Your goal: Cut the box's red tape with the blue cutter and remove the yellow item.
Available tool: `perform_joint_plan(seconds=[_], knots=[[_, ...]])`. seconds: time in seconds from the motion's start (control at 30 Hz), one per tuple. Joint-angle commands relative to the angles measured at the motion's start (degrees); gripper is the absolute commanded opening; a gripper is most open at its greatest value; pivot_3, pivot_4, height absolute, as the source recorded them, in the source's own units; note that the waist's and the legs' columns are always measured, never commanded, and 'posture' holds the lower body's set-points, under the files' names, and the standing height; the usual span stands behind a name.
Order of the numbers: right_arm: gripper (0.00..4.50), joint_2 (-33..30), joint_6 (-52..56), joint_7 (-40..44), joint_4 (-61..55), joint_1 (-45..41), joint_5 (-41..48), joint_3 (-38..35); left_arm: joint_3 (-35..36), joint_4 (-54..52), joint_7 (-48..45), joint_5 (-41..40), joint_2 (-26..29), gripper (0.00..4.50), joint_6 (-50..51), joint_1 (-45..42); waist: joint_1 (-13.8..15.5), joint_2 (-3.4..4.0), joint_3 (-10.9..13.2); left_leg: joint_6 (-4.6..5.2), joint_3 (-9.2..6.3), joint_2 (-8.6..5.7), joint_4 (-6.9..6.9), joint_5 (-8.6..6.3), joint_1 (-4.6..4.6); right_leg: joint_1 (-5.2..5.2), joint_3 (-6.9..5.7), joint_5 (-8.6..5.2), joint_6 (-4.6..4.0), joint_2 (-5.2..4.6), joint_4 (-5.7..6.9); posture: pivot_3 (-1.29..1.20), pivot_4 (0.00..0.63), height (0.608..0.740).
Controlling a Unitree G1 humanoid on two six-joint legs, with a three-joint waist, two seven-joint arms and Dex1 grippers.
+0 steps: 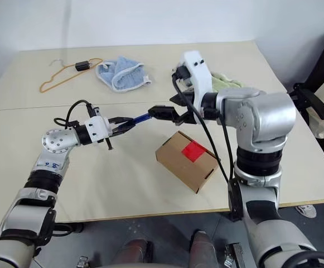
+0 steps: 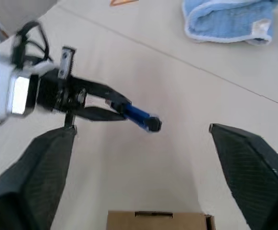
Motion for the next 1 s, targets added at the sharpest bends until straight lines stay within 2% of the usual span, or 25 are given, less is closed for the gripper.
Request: perform_joint_plan(seconds=[0.03, 0.33, 0.67, 0.77, 1.0], knots=[[4.47, -0.3, -0.4, -1.5, 1.9, -2.1, 3.0, -1.4, 0.2, 1.1, 1.6, 0.0, -1.0, 0.72, -3.4, -2.0, 0.0, 0.0, 0.0, 0.0, -0.01, 0.0, 0.0, 0.0, -0.02, -0.01, 0.0, 0.0, 0.01, 0.0, 0.0, 0.0, 0.15, 0.74], [4.47, -2.9, -9.1, -1.1, 10.1, -1.8, 6.9, 4.6, -0.1, 0.4, -0.2, -2.6, -4.4, 0.72, -5.2, -3.2, -0.3, 0.0, 0.0, 0.01, 0.0, 0.01, 0.01, 0.0, -0.05, -0.04, -0.01, 0.01, 0.02, 0.0, -0.02, 0.0, 0.15, 0.74], [4.47, -4.9, -14.8, -0.1, 16.8, -3.3, 8.9, 9.1, 0.0, -0.1, -0.9, -3.0, -4.2, 0.72, -5.5, -3.4, -0.2, 0.0, 0.0, 0.01, -0.01, 0.0, 0.03, 0.01, -0.07, -0.04, -0.01, 0.02, 0.03, 0.0, -0.05, 0.0, 0.15, 0.74], [3.9, -4.9, -16.0, -0.2, 18.1, -3.7, 9.3, 9.5, 0.0, -0.6, -1.1, -3.2, -4.1, 0.72, -5.5, -3.1, -0.2, 0.0, 0.0, 0.01, -0.02, 0.0, 0.03, 0.01, -0.08, -0.04, -0.01, 0.02, 0.03, 0.0, -0.05, 0.0, 0.15, 0.74], [1.53, -5.4, -17.5, 1.0, 18.9, -4.4, 10.1, 11.2, -0.1, -1.0, -1.4, -3.3, -4.2, 0.72, -5.4, -2.9, -0.2, 0.0, 0.0, 0.01, -0.02, 0.01, 0.03, 0.01, -0.08, -0.04, -0.02, 0.02, 0.03, 0.0, -0.06, 0.0, 0.15, 0.74]])
